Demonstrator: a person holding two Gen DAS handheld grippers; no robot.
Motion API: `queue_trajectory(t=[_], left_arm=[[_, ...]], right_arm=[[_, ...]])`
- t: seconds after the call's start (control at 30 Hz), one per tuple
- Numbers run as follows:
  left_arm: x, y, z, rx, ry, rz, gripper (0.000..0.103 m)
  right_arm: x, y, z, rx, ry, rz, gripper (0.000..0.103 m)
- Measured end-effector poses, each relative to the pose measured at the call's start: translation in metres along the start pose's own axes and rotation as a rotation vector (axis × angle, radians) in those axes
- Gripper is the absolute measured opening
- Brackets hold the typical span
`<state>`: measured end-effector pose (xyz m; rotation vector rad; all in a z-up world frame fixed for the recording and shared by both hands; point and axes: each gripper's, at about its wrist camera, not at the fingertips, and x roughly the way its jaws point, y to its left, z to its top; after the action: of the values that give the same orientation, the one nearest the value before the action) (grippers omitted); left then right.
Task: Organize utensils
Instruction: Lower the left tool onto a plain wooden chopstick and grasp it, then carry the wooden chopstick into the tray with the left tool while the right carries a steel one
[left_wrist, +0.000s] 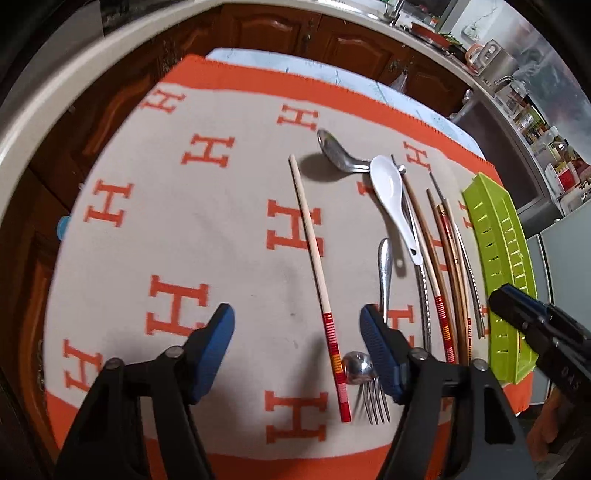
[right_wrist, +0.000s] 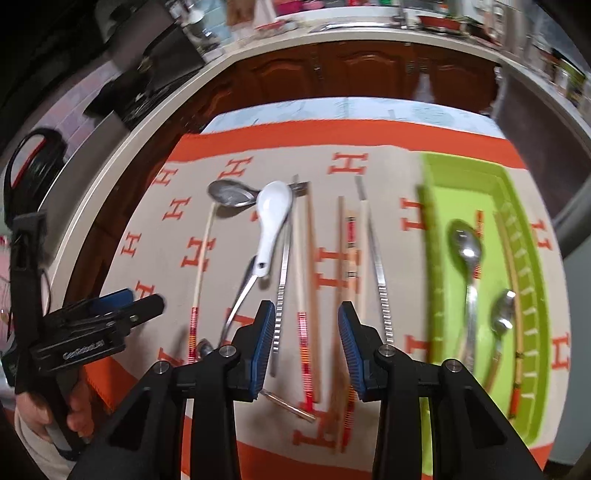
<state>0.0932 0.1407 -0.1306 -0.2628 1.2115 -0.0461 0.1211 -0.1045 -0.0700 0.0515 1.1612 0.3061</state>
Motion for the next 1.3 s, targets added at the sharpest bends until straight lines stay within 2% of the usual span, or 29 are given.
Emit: queue_trajectory(t=[0.2, 0.37, 0.47, 0.5, 0.53, 0.57, 0.6, 0.97, 1.2, 1.3], left_arm=[[0.035, -0.007, 0.015, 0.006, 0.1, -0.003, 0.042], [0.046, -0.024, 0.021, 0.054, 0.132, 0.077, 0.042], [0.053, -0.041, 0.022, 0.116, 0.127, 0.141, 0.042], [0.055, -0.047, 0.021, 0.141, 0.12, 0.162, 0.039], [0.057, -0.053, 0.021, 0.166, 0.105, 0.179, 0.034], [0.057, -0.056, 0.021, 0.177, 0.097, 0.172, 0.014], [0.057, -0.058, 0.021, 0.18, 0.095, 0.163, 0.006], [0.044, -0.03, 0.016, 0.04, 0.104, 0.037, 0.003], [0.027, -0.005, 0.012, 0.002, 0.08, -0.022, 0.003], [0.021, -0.003, 0.011, -0.005, 0.075, -0.046, 0.003]], right_arm=[[0.027, 0.013, 0.0, -0.022, 0.05, 0.026, 0.031], [0.04, 0.014, 0.0, -0.03, 0.069, 0.042, 0.03], [0.045, 0.01, 0.0, -0.021, 0.081, 0.061, 0.03], [0.047, 0.008, 0.0, -0.018, 0.085, 0.063, 0.03], [0.05, 0.006, 0.0, -0.017, 0.09, 0.066, 0.029], [0.052, 0.006, 0.0, -0.015, 0.094, 0.068, 0.029], [0.055, 0.004, 0.001, -0.012, 0.1, 0.071, 0.029], [0.076, 0.016, 0.012, -0.061, 0.134, 0.075, 0.02], [0.103, 0.021, 0.02, -0.077, 0.176, 0.012, 0.013], [0.108, 0.027, 0.024, -0.105, 0.162, -0.024, 0.011]])
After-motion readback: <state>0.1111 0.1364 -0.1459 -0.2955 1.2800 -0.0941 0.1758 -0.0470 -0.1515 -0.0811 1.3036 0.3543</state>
